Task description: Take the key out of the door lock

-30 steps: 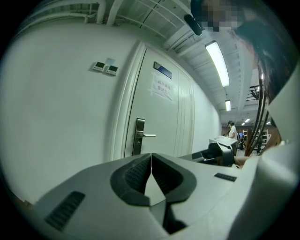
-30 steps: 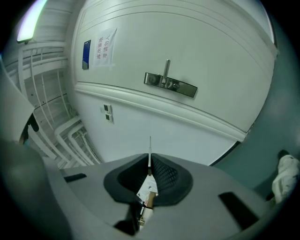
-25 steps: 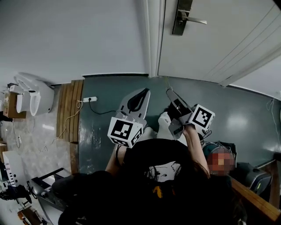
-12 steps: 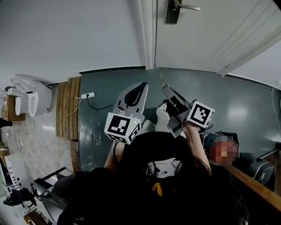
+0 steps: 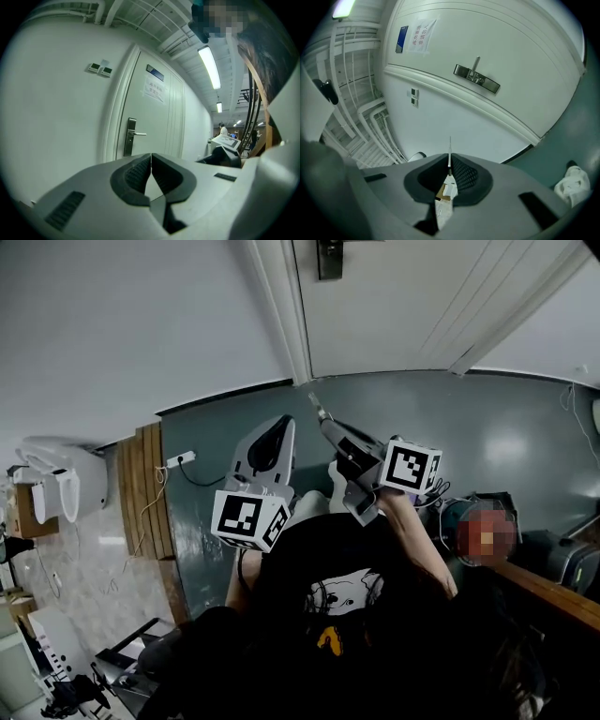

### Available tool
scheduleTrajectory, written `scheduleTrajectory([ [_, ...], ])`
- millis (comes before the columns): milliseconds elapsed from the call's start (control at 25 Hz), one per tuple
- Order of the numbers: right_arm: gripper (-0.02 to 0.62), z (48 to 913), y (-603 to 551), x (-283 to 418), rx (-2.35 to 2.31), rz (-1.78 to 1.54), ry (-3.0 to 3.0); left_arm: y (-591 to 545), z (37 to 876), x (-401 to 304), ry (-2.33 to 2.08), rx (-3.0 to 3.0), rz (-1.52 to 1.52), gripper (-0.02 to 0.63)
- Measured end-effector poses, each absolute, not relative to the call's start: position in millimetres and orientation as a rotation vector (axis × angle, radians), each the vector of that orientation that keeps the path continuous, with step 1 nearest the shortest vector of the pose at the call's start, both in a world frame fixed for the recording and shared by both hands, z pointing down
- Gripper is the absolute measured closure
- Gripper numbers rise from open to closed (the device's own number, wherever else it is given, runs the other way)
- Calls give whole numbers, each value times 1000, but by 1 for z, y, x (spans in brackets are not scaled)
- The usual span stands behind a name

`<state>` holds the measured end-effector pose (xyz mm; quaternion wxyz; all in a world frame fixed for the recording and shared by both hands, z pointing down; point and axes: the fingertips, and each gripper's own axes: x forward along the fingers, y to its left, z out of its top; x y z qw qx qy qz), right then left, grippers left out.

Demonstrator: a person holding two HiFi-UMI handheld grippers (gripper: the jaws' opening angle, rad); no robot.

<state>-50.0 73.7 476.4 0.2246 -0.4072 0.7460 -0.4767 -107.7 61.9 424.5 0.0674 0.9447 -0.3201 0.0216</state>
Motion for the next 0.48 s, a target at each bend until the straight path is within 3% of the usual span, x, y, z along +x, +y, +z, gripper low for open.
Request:
scheduleTrajectory([
  [480,575,483,71,-49,-1162,-1327,2051,56,426,-107,-949,2854,75,595],
])
